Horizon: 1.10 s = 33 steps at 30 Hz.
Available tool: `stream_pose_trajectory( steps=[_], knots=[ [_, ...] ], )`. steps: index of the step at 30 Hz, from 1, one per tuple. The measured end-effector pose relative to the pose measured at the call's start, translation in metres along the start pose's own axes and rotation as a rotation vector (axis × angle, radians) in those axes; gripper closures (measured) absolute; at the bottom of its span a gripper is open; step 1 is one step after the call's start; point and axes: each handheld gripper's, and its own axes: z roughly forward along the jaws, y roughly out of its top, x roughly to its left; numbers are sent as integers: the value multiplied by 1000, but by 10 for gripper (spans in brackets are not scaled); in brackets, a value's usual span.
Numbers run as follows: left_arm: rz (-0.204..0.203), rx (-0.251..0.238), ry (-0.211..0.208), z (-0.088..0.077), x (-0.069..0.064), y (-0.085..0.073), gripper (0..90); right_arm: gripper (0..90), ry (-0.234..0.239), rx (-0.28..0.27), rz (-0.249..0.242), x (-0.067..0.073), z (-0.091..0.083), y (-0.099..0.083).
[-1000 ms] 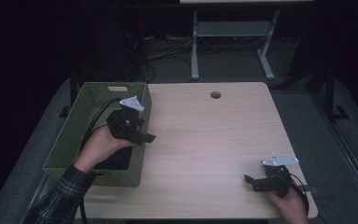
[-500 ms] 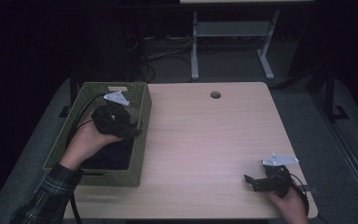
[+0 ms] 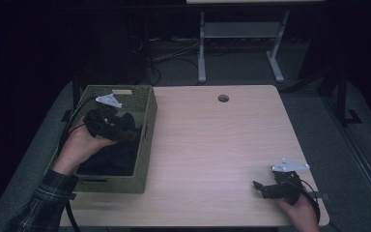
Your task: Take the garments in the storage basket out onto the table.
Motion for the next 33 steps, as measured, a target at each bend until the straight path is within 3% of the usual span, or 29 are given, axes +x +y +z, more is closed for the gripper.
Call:
stream_pose_trajectory(
  steps=[10, 22, 28, 33],
  knots=[
    [-39, 30, 0, 11, 12, -19, 239, 82, -1, 0, 0, 0, 0, 0],
    [-75, 81, -24, 34, 18, -38, 265, 82, -1, 1, -1, 0, 0, 0],
    [-80, 98, -27, 43, 20, -43, 296, 82, -1, 1, 0, 0, 0, 0],
    [-62, 133, -28, 50, 21, -47, 341, 82, -1, 0, 0, 0, 0, 0]
  ],
)
